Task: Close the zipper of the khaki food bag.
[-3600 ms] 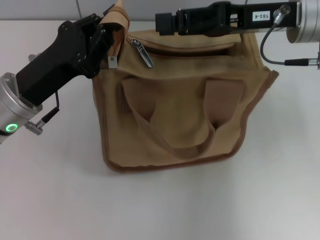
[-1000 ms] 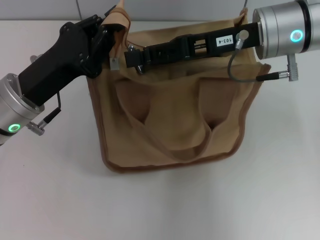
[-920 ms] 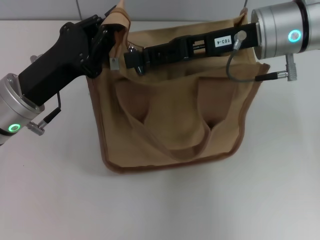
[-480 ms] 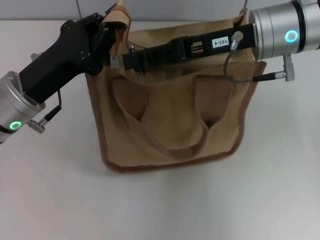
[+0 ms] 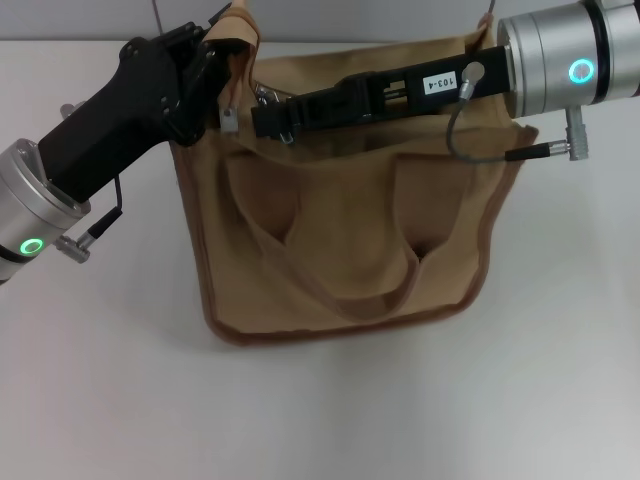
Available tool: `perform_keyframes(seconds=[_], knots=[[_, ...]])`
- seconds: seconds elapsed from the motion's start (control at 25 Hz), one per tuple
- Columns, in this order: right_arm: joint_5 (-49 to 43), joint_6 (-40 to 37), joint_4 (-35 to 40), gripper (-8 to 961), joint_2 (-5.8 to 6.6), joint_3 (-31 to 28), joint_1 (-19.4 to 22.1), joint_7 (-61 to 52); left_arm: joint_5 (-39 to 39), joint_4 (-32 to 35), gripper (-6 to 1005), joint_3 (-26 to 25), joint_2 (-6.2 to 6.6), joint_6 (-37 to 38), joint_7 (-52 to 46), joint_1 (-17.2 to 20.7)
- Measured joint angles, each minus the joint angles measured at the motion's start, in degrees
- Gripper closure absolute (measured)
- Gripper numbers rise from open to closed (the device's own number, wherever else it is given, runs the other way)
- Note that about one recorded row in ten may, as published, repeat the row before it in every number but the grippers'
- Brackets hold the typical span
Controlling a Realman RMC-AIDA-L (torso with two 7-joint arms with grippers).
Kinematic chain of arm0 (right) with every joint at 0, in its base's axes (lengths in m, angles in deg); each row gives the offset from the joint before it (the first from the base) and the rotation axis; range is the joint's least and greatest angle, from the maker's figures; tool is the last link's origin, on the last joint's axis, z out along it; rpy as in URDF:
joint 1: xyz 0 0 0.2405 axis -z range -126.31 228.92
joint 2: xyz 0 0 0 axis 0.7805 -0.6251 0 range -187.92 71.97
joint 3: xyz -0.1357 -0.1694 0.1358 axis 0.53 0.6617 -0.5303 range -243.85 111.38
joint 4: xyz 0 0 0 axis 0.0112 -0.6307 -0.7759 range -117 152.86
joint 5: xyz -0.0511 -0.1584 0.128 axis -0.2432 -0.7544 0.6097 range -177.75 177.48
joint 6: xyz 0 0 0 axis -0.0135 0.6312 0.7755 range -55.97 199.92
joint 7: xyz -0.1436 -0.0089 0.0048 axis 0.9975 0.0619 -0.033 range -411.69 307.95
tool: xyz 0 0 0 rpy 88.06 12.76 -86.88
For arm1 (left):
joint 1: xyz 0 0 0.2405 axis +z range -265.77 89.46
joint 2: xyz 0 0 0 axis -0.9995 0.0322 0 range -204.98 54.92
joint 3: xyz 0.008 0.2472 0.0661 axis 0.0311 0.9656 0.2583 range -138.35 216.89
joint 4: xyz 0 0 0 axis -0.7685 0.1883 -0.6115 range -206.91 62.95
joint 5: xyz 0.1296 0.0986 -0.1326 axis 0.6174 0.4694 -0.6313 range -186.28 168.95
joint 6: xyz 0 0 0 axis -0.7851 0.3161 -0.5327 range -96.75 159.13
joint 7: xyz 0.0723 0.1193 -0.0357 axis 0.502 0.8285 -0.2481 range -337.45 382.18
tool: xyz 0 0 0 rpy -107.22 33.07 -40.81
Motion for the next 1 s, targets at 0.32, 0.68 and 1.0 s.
perform_keyframes(seconds=[0.32, 0.68, 1.0], knots=[[-0.11, 0.09, -0.04, 740, 0.00, 0.26, -0.34, 0.21, -0.01, -0.11, 971, 0.02, 0.00, -0.05, 0.01, 0.02], [-0.18, 0.59, -0.07, 944, 0.00, 0.33, -0.02, 0.24, 0.01, -0.18, 971, 0.03, 0.00, -0.05, 0.01, 0.06], [-0.19, -0.06, 0.12, 950, 0.11, 0.04, 0.99, 0.29, 0.04, -0.18, 971, 0.02, 0.08, -0.35, 0.01, 0.81]])
